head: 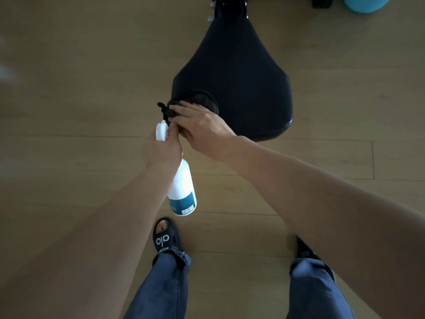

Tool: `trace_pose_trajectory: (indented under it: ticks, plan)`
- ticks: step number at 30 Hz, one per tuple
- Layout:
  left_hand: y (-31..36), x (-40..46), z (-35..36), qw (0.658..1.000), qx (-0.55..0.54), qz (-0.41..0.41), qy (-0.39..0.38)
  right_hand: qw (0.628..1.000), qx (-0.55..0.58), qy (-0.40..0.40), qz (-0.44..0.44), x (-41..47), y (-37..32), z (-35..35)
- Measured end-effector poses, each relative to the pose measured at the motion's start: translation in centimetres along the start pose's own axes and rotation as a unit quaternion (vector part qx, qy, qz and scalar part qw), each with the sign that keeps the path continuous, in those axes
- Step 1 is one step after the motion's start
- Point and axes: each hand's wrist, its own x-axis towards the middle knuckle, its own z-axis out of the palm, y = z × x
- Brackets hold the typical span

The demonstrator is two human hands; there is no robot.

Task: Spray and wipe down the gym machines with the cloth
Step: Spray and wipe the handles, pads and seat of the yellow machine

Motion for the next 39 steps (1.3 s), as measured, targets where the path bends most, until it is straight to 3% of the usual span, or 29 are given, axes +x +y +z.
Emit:
trace_pose_trajectory:
  ticks: [4,8,11,15,19,23,27,35,39]
  plan:
    - [0.1,-2.4,-0.3,0.999,0.012,-0.039,-0.026,0.998,-0.014,0.032,-0.059,-4.4,2.2,-0.9]
    - [1.2,-3.9,0.3,0.995,0.007,-0.093,-0.031,0.995,-0.033,0.072,-0.065,-8.8,5.6,-2.6]
    - [2.6,-4.2,1.9,0.989,0.024,-0.134,-0.050,0.992,-0.039,0.120,-0.007,-12.2,8.3,-3.5]
    - [3.9,-4.2,4.1,0.993,-0.002,-0.107,-0.040,0.978,-0.025,0.193,0.079,-14.4,9.3,-3.4]
    - [4.6,-3.7,5.7,0.993,-0.003,-0.108,-0.050,0.942,0.039,0.254,0.217,-12.8,8.2,-2.4]
    - [5.1,-3.2,6.1,0.992,0.007,-0.117,-0.041,0.915,0.098,0.185,0.346,-9.5,9.3,-5.2]
    - [5.3,-3.7,6.0,0.995,0.024,-0.085,-0.034,0.911,0.117,0.137,0.372,-6.6,12.6,-8.1]
    - [5.1,-3.9,6.5,0.997,0.006,-0.080,-0.017,0.802,0.278,0.175,0.500,-5.5,14.0,-9.0]
    - [5.8,-4.1,6.2,0.995,-0.002,-0.095,-0.028,0.766,0.282,0.192,0.545,-7.6,11.1,-7.5]
